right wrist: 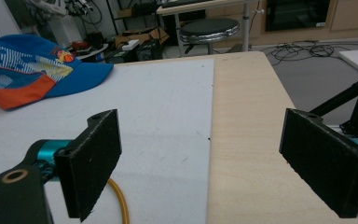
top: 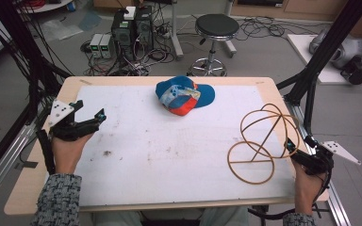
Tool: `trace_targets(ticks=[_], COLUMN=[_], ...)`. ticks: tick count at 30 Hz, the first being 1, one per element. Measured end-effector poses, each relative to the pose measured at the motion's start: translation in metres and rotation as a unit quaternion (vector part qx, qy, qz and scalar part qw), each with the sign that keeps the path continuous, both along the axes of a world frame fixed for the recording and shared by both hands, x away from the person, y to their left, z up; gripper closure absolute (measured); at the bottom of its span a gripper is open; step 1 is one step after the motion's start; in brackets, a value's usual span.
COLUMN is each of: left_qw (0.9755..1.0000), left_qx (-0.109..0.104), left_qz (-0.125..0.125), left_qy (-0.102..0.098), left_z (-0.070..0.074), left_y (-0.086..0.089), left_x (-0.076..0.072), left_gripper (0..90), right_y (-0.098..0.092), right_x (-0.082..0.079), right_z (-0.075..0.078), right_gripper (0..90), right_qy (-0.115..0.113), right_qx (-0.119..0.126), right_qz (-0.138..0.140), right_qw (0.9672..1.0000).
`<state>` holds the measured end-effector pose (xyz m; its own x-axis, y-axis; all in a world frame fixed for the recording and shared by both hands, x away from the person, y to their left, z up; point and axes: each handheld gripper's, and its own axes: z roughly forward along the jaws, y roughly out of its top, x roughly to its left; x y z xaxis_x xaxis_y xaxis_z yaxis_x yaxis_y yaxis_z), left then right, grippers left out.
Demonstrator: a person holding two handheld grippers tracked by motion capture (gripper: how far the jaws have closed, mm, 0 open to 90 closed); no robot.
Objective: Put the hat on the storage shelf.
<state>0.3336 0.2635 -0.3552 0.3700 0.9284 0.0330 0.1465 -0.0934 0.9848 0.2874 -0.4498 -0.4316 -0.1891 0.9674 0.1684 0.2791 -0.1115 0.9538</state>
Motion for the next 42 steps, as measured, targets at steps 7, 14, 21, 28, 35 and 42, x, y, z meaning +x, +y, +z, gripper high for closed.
trace_targets(ticks=[7,14,21,28,35,42], left_qw=[0.9998,0.9994,0.9988,0.9975,0.9955,0.994], left_qx=[-0.013,-0.007,-0.015,-0.003,0.006,0.011], left_qz=[-0.017,-0.031,-0.043,-0.069,-0.093,-0.109], left_qy=[-0.005,-0.015,-0.017,-0.019,-0.013,0.008], left_z=[0.0,-0.001,0.003,0.014,0.009,-0.012], left_y=[-0.015,-0.036,-0.061,-0.093,-0.125,-0.153], left_x=[0.043,0.072,0.102,0.13,0.151,0.17], left_gripper=[17.7,21.2,21.9,22.0,21.9,22.2], right_y=[0.0,0.0,-0.004,-0.005,-0.005,-0.007], right_x=[0.001,0.002,0.001,0.002,0.002,0.002], right_z=[0.0,-0.001,-0.001,-0.002,-0.002,-0.002], right_gripper=[11.8,11.8,11.9,11.9,11.8,11.8], right_qy=[-0.002,0.001,-0.001,-0.003,-0.002,0.0], right_qx=[-0.001,0.001,0.009,0.007,0.006,0.007], right_qz=[0.002,0.003,-0.003,0.0,0.0,-0.001], right_qw=[1.0,1.0,1.0,1.0,1.0,1.0])
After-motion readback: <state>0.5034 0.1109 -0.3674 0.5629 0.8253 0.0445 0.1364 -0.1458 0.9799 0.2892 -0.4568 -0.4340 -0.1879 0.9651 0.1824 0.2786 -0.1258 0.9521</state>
